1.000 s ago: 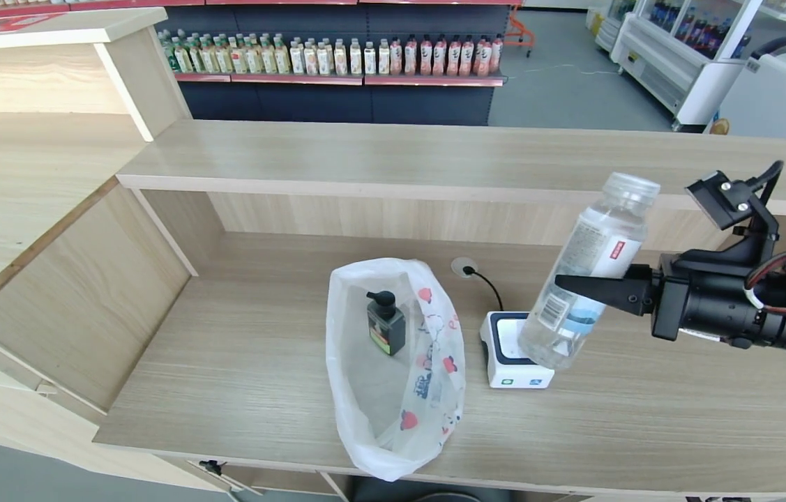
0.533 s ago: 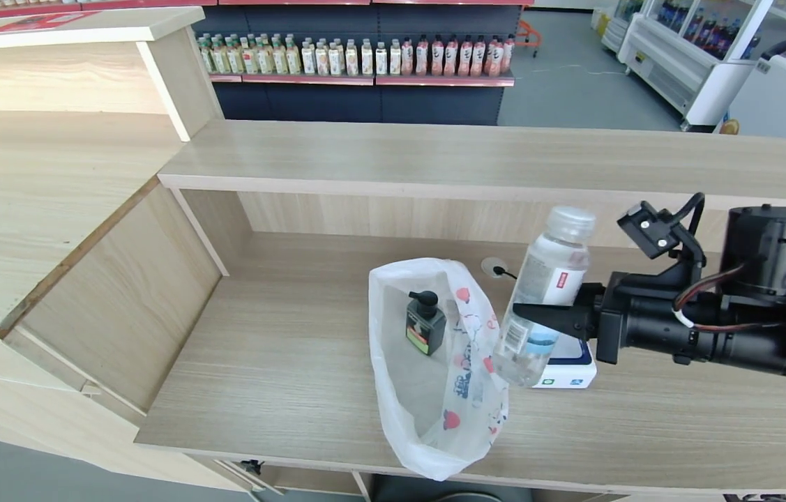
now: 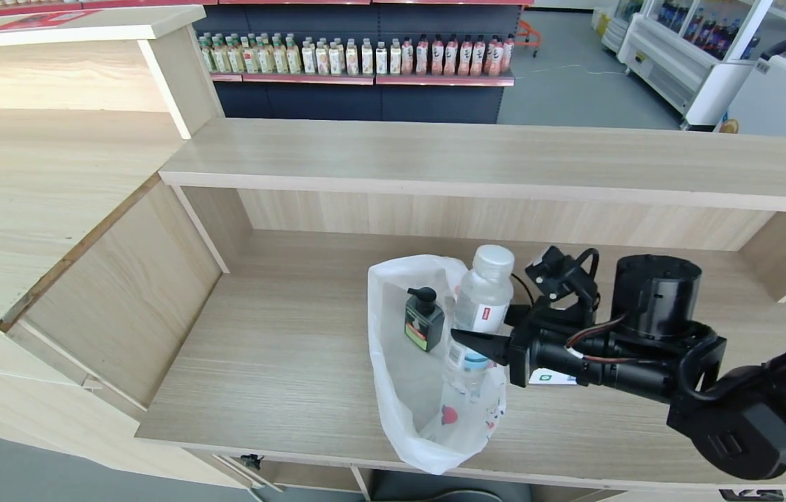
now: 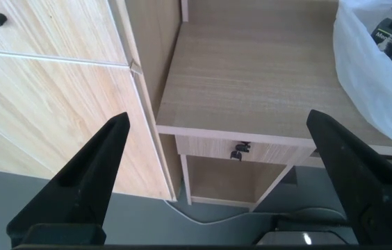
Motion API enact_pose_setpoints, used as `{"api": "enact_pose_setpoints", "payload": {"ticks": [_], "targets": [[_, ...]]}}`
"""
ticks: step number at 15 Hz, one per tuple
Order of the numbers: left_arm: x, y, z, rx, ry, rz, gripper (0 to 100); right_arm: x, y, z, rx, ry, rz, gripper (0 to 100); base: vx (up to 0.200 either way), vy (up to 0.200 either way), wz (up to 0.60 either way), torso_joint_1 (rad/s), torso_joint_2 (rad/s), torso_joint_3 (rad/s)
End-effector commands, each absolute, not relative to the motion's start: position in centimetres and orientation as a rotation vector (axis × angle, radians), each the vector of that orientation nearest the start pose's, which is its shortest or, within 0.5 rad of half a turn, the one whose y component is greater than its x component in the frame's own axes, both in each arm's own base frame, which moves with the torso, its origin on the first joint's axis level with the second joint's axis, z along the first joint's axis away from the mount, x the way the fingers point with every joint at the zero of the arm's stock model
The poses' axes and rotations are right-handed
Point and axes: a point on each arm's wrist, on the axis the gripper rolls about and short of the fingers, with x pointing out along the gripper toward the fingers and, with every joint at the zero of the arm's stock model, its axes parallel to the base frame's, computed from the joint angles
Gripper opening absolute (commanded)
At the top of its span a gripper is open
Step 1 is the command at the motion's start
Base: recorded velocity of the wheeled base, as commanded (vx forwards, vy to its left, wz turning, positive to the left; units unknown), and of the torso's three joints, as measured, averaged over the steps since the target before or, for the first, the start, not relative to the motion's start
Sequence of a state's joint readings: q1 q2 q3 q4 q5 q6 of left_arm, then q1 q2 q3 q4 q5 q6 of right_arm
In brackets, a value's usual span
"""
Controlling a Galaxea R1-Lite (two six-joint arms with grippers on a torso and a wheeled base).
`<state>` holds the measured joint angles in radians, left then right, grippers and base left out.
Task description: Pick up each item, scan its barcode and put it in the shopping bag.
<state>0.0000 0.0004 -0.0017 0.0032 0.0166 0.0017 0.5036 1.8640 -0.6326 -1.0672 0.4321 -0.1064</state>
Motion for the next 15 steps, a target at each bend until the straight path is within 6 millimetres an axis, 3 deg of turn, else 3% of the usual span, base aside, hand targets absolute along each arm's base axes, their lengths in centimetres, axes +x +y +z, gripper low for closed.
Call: {"api": "enact_pose_setpoints", "payload": {"ticks": [1,7,15], "targets": [[-2.3,0.0,7.6,0.002,0.002,0.017,100,27.3,17.3,11.0,-0.115,0.176,0.966,0,0.000,0.000,0.00,0.000,0.00,0.000],[-2.3,0.0,7.6,0.002,0.002,0.017,100,28.8,18.4,6.5,-0.292,0.134,0.992,0,0.000,0.000,0.00,0.000,0.00,0.000],[-2.3,0.0,7.6,0.002,0.002,0.017,100,30.2,19.4,3.1,-0.356,0.069,0.995,0,0.000,0.000,0.00,0.000,0.00,0.000]]}}
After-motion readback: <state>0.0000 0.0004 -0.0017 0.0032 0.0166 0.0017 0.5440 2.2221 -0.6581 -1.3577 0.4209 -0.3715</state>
